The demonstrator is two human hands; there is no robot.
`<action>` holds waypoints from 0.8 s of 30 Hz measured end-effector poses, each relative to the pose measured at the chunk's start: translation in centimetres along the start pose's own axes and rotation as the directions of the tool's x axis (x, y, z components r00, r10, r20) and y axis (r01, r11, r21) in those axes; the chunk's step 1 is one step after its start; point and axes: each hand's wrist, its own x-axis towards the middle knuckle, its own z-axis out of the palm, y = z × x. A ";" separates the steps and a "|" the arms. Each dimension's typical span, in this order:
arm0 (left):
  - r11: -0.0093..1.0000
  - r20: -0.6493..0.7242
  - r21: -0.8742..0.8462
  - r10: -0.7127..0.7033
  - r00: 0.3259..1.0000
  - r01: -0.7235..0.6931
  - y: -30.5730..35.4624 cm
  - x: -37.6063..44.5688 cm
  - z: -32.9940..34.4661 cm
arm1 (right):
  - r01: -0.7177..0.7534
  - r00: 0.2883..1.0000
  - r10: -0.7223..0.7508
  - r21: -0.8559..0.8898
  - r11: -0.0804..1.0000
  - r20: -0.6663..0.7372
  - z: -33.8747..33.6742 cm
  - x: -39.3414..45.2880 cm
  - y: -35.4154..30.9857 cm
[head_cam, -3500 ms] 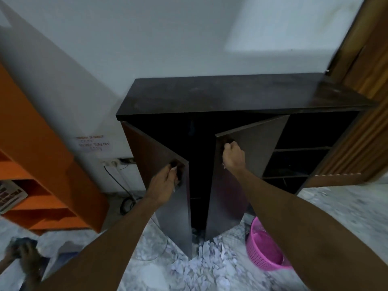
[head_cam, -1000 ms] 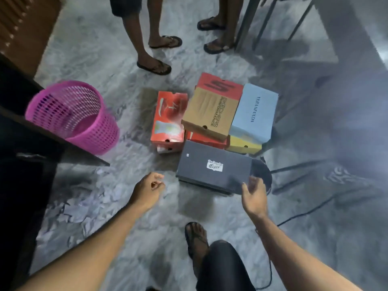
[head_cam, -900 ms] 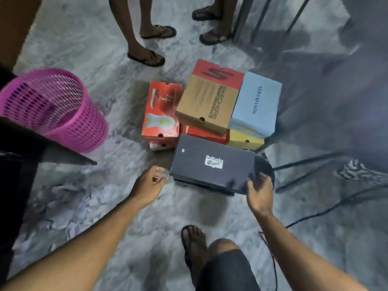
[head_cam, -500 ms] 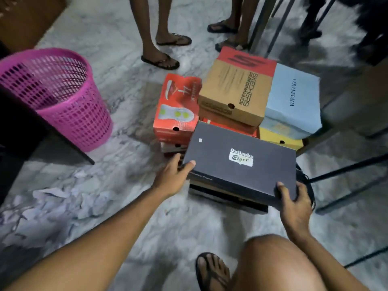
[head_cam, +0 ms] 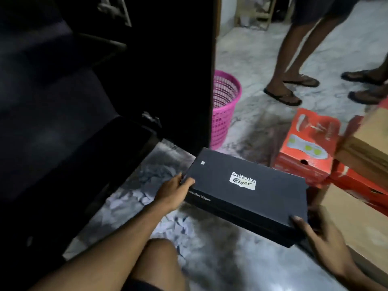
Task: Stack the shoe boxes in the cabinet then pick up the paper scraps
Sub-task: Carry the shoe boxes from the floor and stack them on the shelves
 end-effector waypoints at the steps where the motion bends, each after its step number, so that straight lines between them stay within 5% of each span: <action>1: 0.999 -0.037 -0.027 -0.035 0.999 0.034 -1.6 -0.2 -1.4 | 0.027 0.999 -0.026 -0.011 1.000 0.047 1.4 0.3 -1.2; 7: 0.951 -0.226 -0.249 -0.239 0.944 0.181 -9.4 -1.5 -7.3 | 0.180 0.944 -0.166 -0.023 0.983 0.285 9.3 2.9 -8.2; 12: 0.767 -0.357 -0.616 -0.475 0.805 0.179 -16.7 0.8 -9.5 | 0.293 0.880 -0.295 0.064 0.954 0.374 17.7 7.4 -13.7; 18: 0.548 -0.465 -0.835 -0.643 0.609 -0.059 -28.6 4.7 -10.6 | 0.365 0.803 -0.364 0.095 0.926 0.472 29.1 10.8 -21.4; 24: 0.417 -0.477 -0.878 -0.795 0.374 -0.234 -29.6 2.9 -14.5 | 0.339 0.701 -0.427 0.259 0.904 0.571 41.3 11.9 -26.8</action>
